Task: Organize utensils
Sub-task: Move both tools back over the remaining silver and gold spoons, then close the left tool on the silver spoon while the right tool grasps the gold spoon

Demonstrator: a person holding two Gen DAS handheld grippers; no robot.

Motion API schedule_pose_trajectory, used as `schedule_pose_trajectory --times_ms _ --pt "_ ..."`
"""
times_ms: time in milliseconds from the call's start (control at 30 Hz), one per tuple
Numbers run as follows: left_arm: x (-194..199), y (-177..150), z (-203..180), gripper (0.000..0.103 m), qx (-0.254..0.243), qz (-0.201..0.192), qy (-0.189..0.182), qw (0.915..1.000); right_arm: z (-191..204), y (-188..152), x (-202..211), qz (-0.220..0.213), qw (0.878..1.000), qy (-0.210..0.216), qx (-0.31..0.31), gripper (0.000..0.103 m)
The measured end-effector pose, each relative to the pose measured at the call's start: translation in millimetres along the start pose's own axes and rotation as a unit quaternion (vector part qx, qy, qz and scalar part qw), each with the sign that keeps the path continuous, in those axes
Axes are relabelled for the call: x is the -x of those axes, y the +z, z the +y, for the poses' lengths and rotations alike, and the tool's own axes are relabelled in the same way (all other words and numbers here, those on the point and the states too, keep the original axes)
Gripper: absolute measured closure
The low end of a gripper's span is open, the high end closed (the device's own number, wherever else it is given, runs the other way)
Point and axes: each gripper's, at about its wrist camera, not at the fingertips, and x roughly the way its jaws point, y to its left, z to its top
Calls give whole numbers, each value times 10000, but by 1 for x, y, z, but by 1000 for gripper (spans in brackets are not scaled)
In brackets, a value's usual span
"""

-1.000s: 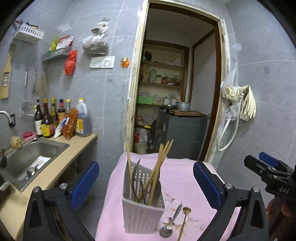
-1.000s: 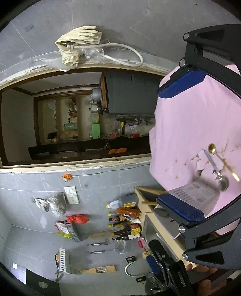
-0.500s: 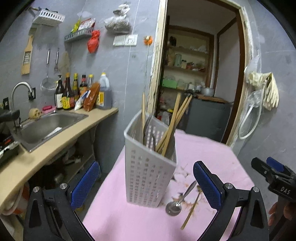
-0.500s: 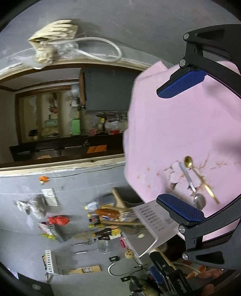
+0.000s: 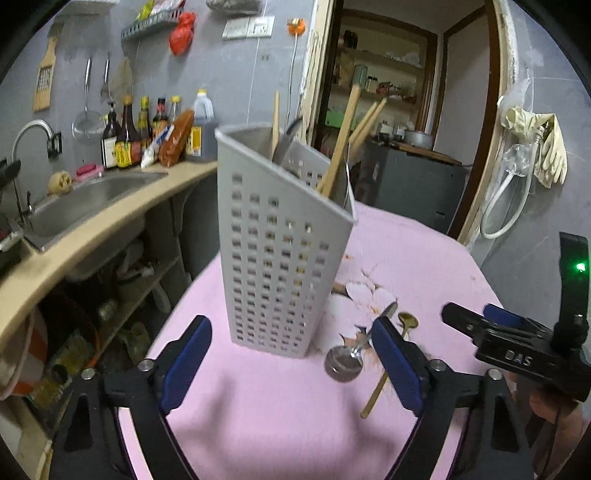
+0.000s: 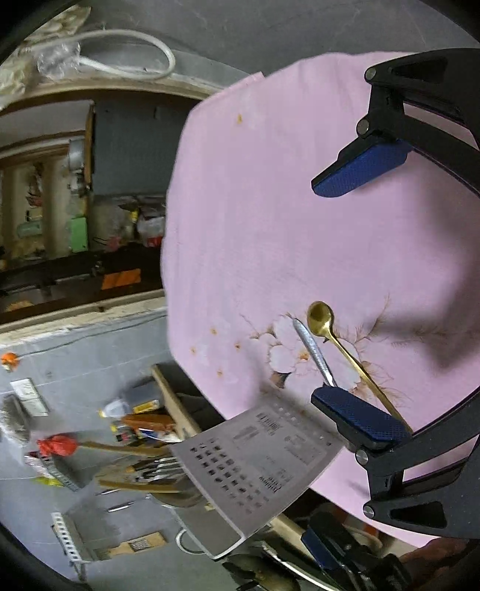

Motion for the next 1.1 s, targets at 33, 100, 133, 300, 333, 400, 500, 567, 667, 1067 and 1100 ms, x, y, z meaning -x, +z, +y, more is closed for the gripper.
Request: schedule_pose_trajectory --times_ms 33,100,133,300,333,400,500,567,667,1067,1100 --pt "-3 -2 0 24 51 78 -43 9999 2 0 -4 76 10000 9 29 13" --pt "-11 -5 1 31 194 255 -137 9994 5 0 -13 241 9996 68 88 22" --pt "-14 -6 2 33 265 325 -191 9989 5 1 -18 327 9994 90 105 24" --pt "-28 -13 3 50 615 659 -434 9950 9 0 -31 620 9978 180 156 42" --pt "-30 -15 3 52 652 700 -481 9943 10 1 -34 680 9973 196 176 43" --pt "-33 -16 1 59 712 780 -574 9928 13 1 -39 766 9966 225 219 49" --pt "-38 -19 -2 64 827 922 -691 9899 16 2 -45 874 9955 218 282 49" --pt "-43 -20 -2 66 959 1030 -778 9870 16 5 -46 887 9954 202 295 49" --pt "-47 -25 -2 67 1162 1182 -879 9822 16 10 -51 924 9952 174 272 49" --pt "-66 -29 3 91 1697 1514 -915 9695 34 14 -57 1032 9921 -312 643 62" --pt "-67 -29 2 94 1698 1530 -908 9693 33 13 -53 1032 9922 -267 649 67"
